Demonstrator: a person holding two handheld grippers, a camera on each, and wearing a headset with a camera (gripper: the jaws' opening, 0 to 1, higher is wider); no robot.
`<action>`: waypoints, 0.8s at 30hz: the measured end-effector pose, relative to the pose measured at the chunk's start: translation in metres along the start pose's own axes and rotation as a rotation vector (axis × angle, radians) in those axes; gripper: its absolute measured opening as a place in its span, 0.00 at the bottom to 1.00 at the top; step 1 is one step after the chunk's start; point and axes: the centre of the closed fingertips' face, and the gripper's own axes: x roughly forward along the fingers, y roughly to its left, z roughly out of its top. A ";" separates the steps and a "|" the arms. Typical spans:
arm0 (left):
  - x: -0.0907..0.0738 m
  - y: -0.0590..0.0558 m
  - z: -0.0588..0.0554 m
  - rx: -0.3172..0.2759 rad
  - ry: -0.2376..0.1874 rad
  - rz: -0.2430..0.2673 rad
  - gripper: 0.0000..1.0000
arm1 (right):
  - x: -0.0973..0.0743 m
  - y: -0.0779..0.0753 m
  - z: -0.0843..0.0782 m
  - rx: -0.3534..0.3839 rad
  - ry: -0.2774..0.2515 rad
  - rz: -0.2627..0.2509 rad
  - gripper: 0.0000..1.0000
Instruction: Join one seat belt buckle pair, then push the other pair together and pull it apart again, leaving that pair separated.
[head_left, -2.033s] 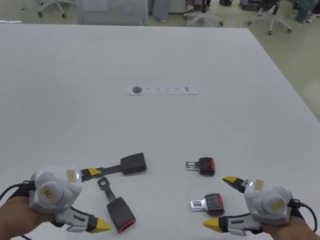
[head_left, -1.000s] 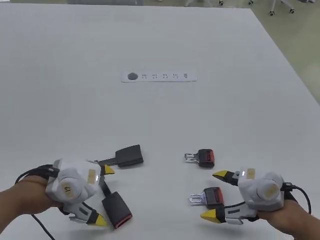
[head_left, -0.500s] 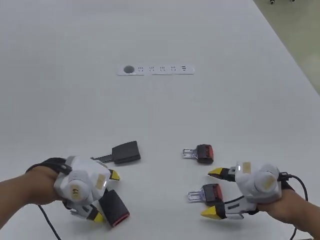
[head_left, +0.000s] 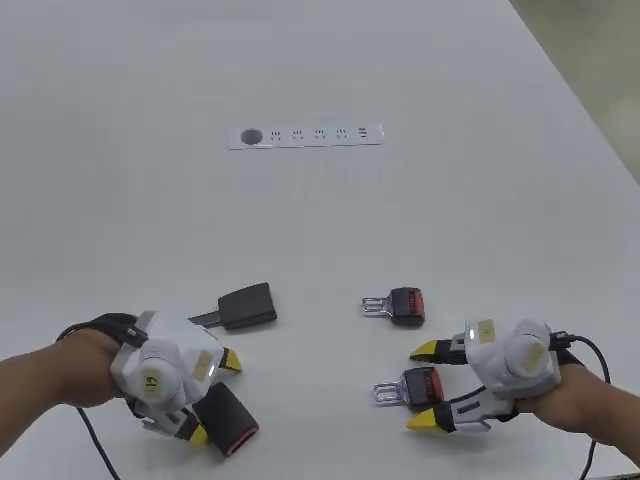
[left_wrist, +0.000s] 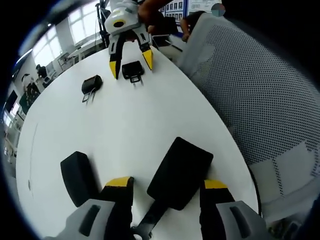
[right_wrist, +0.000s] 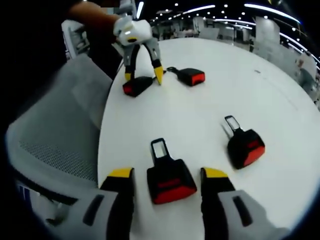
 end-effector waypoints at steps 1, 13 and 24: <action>0.000 0.001 0.002 -0.021 -0.013 0.011 0.53 | -0.001 0.000 -0.002 -0.003 0.010 0.008 0.53; 0.000 0.009 0.002 -0.310 -0.094 0.198 0.36 | -0.010 -0.001 -0.014 -0.055 0.055 0.022 0.40; -0.001 0.010 0.000 -0.402 -0.125 0.269 0.36 | -0.011 -0.006 -0.015 -0.026 -0.003 0.003 0.36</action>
